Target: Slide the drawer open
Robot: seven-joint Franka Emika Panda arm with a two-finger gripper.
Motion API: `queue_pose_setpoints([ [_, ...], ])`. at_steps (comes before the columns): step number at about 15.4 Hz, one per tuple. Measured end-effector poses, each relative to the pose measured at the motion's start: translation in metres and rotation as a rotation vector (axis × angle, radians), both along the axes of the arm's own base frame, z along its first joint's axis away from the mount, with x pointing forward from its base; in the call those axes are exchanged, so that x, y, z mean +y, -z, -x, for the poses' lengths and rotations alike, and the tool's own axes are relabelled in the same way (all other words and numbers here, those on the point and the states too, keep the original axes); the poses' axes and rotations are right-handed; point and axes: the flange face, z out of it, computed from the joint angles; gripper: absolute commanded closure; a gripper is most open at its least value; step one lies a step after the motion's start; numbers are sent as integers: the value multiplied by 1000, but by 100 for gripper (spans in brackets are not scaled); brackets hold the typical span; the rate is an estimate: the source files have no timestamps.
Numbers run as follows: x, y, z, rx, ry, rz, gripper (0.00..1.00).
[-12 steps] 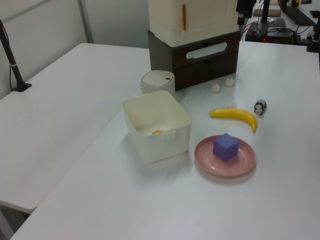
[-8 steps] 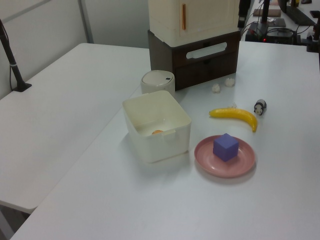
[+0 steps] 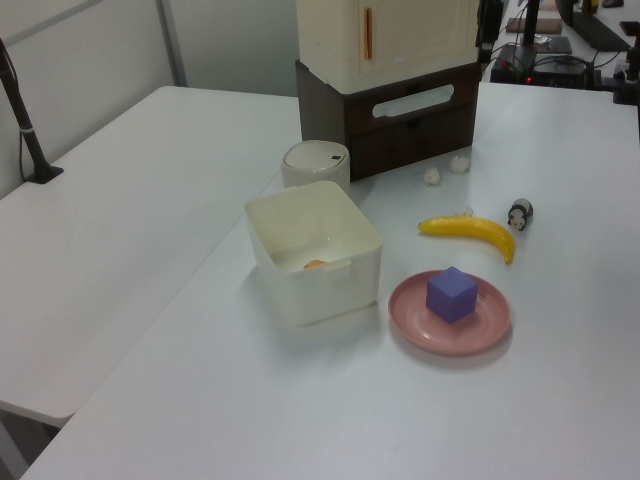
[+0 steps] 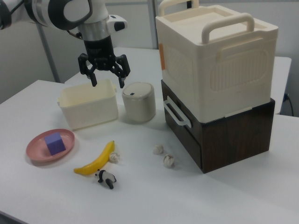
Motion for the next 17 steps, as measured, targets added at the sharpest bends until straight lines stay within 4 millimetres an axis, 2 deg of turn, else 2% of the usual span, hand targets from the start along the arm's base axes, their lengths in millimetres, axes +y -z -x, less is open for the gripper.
queue_pose_setpoints([
  [4, -15, 1, -4, -33, -72, 14, 0],
  [10, -35, 16, -23, -100, -175, 47, 0],
  [17, -53, 49, -47, -136, -262, 90, 0],
])
